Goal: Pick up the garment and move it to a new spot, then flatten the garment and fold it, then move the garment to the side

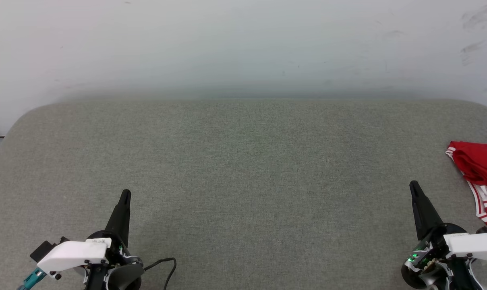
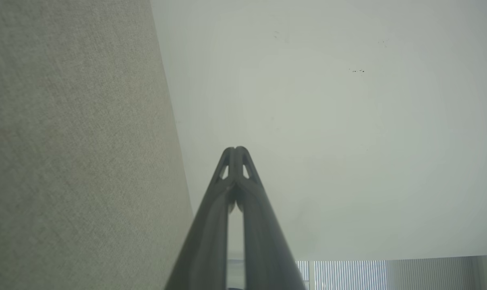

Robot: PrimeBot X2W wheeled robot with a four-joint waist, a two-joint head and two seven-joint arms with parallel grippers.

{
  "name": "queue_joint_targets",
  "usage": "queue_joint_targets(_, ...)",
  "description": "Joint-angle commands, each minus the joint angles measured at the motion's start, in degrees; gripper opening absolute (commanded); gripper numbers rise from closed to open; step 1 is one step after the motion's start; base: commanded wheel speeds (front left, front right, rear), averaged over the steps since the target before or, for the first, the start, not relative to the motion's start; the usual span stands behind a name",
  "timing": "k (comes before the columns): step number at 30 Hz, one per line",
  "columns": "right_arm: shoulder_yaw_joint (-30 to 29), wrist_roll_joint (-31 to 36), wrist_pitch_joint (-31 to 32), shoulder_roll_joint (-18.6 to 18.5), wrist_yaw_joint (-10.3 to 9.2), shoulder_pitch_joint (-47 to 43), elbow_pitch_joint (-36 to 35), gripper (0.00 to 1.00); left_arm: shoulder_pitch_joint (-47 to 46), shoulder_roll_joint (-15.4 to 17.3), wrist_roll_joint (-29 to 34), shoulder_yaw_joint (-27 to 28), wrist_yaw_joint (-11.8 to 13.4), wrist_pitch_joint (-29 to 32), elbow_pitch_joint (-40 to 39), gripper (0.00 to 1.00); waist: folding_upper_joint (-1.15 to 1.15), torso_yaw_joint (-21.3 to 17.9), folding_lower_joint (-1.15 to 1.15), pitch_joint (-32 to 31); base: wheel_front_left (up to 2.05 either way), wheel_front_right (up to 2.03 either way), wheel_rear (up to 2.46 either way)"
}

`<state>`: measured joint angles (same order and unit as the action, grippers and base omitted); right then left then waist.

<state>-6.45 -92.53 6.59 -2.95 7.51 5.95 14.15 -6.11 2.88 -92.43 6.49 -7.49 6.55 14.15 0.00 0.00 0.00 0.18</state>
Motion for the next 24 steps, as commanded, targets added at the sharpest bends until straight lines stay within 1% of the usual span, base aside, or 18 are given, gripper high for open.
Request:
queue_joint_targets(1, 0.02, 0.25, 0.02, 0.18, -0.04, 0.78, 0.05, 0.0, -0.42, -0.09, 0.06, 0.14, 0.01, 0.08, -0.03, 0.0, 0.0, 0.0, 0.0, 0.0, 0.0, 0.0, 0.0)
queue_joint_targets(24, 0.04, 0.25, 0.02, 0.19, -0.04, 0.78, 0.04, 0.0, -0.42, -0.09, 0.06, 0.13, 0.01, 0.08, -0.03, 0.0, 0.0, 0.0, 0.0, 0.0, 0.0, 0.0, 0.0)
